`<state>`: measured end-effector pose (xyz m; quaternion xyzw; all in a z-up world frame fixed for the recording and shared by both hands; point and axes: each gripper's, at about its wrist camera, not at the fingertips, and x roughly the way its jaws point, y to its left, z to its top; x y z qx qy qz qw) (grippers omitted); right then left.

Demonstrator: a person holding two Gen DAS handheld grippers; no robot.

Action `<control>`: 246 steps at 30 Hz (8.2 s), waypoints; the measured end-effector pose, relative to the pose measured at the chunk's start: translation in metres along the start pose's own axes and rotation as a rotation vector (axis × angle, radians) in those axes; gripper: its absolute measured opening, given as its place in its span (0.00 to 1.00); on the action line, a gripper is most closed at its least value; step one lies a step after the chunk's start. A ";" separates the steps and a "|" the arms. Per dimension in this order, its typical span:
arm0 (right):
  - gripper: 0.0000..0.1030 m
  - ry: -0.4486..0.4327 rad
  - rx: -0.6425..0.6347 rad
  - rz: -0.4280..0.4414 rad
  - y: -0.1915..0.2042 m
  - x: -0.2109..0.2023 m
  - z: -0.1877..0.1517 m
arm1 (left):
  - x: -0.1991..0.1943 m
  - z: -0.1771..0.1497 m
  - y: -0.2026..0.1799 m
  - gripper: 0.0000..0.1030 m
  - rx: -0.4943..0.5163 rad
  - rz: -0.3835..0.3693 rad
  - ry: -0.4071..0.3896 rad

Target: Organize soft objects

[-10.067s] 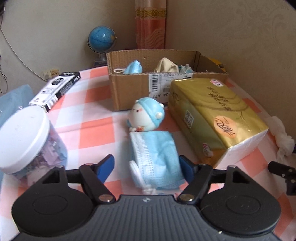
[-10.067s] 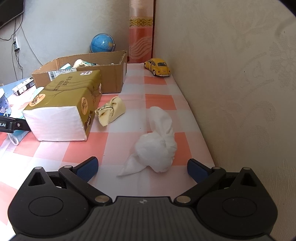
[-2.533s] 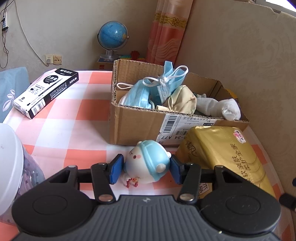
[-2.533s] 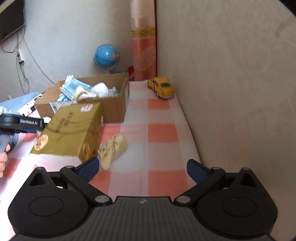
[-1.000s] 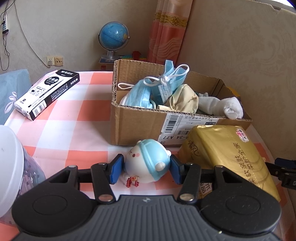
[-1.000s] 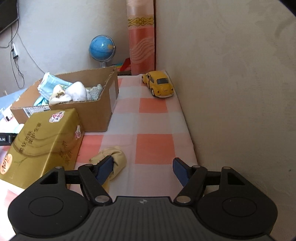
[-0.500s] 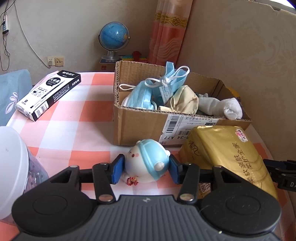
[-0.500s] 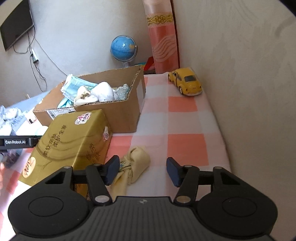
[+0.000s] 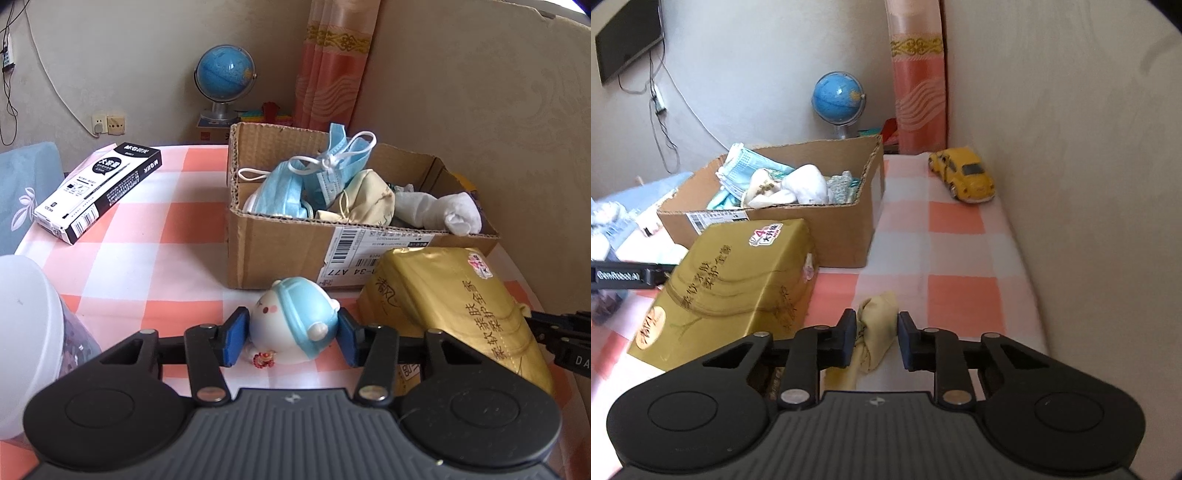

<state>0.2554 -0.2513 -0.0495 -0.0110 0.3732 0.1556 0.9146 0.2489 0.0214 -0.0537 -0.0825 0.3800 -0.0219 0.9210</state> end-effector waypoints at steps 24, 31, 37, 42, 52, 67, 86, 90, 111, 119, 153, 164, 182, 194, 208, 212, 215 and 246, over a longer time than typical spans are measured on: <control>0.58 0.024 -0.066 -0.095 0.005 -0.012 -0.032 | -0.015 -0.001 -0.007 0.48 0.056 -0.037 -0.011; 1.00 0.031 -0.053 -0.090 0.001 -0.009 -0.041 | -0.014 -0.001 -0.006 0.48 0.051 -0.037 -0.011; 1.00 0.012 -0.070 -0.070 0.002 -0.011 -0.044 | -0.013 -0.001 -0.006 0.48 0.050 -0.040 -0.005; 1.00 -0.007 -0.068 -0.069 0.002 -0.011 -0.047 | -0.012 -0.001 -0.006 0.48 0.045 -0.042 -0.004; 1.00 -0.022 -0.075 -0.071 0.003 -0.006 -0.044 | -0.012 -0.001 -0.006 0.48 0.046 -0.039 -0.003; 0.82 -0.020 -0.104 -0.067 0.007 0.000 -0.032 | -0.015 -0.001 -0.004 0.48 0.045 -0.042 -0.004; 0.31 -0.018 -0.092 -0.064 0.008 -0.014 -0.021 | -0.027 -0.001 -0.008 0.48 0.088 -0.045 0.003; 0.31 -0.038 -0.103 -0.086 0.012 -0.029 -0.016 | -0.039 0.001 -0.012 0.48 0.124 -0.065 0.001; 0.31 -0.163 -0.214 0.080 0.075 -0.022 0.102 | -0.090 0.011 0.001 0.48 0.151 -0.119 -0.054; 0.78 -0.145 -0.247 0.088 0.104 0.015 0.117 | -0.089 0.016 0.011 0.48 0.153 -0.108 -0.068; 1.00 -0.145 -0.011 0.000 0.078 -0.084 0.030 | -0.055 0.082 -0.012 0.97 0.222 0.016 -0.183; 1.00 -0.034 0.068 -0.166 0.088 -0.086 0.039 | -0.118 0.031 -0.030 0.98 0.224 0.108 -0.109; 1.00 -0.042 0.066 -0.206 0.101 -0.111 0.043 | -0.147 0.024 -0.038 0.98 0.171 0.151 -0.080; 1.00 -0.040 0.069 -0.206 0.101 -0.112 0.042 | -0.148 0.023 -0.038 0.98 0.172 0.159 -0.080; 1.00 -0.045 0.068 -0.203 0.102 -0.112 0.041 | -0.152 0.023 -0.038 0.98 0.175 0.168 -0.090; 1.00 -0.047 0.065 -0.204 0.103 -0.114 0.040 | -0.152 0.022 -0.039 0.98 0.177 0.173 -0.094; 1.00 -0.046 0.065 -0.204 0.103 -0.114 0.040 | -0.152 0.022 -0.039 0.98 0.177 0.173 -0.095; 1.00 -0.046 0.064 -0.207 0.100 -0.116 0.041 | -0.153 0.022 -0.039 0.98 0.176 0.173 -0.094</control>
